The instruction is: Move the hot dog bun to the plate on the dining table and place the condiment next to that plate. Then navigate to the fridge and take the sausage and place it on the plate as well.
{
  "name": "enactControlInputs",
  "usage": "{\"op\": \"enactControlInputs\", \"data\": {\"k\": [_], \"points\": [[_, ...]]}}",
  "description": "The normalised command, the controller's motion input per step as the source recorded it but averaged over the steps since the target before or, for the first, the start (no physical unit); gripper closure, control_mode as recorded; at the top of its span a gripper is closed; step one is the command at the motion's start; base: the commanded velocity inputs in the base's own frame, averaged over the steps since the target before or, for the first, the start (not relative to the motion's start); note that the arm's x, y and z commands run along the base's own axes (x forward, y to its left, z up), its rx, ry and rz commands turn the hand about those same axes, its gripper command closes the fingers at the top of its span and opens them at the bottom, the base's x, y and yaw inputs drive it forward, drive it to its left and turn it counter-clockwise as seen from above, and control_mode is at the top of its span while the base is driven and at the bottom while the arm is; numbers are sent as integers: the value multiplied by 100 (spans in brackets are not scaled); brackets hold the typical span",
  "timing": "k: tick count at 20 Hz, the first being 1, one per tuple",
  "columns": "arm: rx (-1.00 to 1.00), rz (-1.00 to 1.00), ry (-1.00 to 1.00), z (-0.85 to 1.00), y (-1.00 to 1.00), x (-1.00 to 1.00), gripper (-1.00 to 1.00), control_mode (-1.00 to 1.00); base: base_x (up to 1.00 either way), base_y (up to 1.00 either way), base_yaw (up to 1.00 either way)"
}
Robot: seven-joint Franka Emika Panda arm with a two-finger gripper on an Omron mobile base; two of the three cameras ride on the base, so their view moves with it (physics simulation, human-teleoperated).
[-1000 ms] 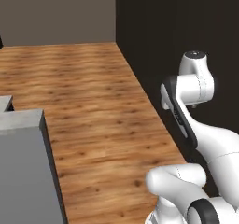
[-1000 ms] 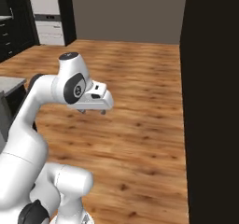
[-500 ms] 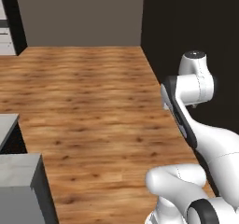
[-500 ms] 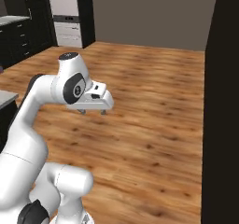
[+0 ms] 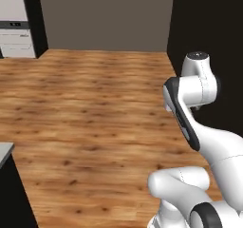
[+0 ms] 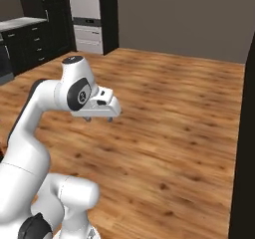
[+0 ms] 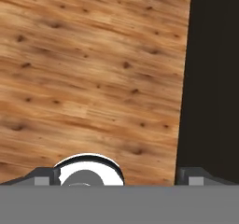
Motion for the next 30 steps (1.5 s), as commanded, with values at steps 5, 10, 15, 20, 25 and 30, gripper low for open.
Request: {"op": "enactControlInputs", "data": {"k": [5,10,15,20,25,30], "points": [[0,0,0,0,0,0,-100,100,100,-20,24],[0,0,0,0,0,0,-100,100,100,-2,20],[0,0,0,0,0,0,-100,100,100,8,9],[0,0,0,0,0,0,-100,100,100,28,2],[0,0,0,0,0,0,-100,100,100,47,0],[0,0,0,0,0,0,-100,100,100,60,-7]]}}
